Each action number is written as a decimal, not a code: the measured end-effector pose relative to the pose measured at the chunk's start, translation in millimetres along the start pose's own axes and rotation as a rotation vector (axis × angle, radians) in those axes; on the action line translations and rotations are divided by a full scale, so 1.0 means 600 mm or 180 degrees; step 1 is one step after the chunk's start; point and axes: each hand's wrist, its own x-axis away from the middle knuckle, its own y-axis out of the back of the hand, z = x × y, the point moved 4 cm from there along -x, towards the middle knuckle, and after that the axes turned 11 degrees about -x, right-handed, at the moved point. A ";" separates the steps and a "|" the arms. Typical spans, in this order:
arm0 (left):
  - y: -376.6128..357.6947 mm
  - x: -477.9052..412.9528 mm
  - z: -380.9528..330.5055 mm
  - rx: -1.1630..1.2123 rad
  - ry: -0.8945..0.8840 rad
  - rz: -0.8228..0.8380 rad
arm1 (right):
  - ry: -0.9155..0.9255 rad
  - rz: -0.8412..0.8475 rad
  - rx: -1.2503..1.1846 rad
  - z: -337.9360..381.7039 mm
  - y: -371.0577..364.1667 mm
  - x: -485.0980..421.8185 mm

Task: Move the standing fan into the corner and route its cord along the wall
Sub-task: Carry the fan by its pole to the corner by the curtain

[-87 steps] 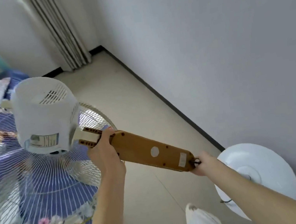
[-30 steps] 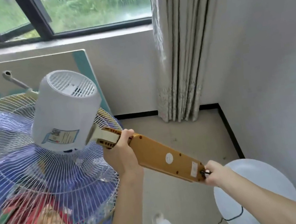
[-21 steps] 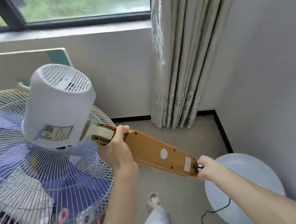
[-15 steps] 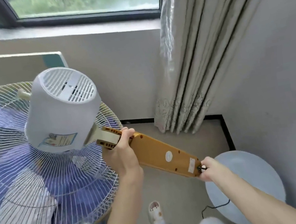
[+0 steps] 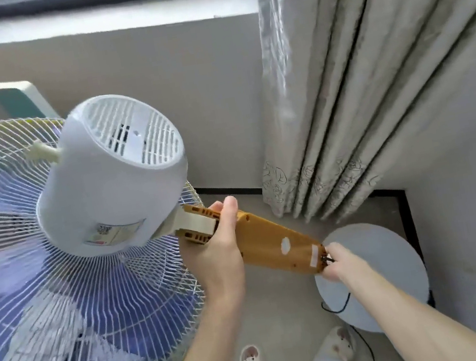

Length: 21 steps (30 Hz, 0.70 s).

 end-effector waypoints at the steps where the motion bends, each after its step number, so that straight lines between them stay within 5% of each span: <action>1: -0.029 0.000 0.005 -0.0077 -0.0062 0.0017 | 0.0003 -0.0032 -0.0016 0.017 -0.010 -0.024; 8: -0.204 0.020 0.018 -0.0071 -0.0563 0.0004 | -0.0024 0.0477 0.0723 0.108 -0.076 -0.140; 21: -0.390 0.062 0.053 -0.0426 -0.0839 0.0531 | 0.0283 0.0547 0.0255 0.211 -0.041 -0.274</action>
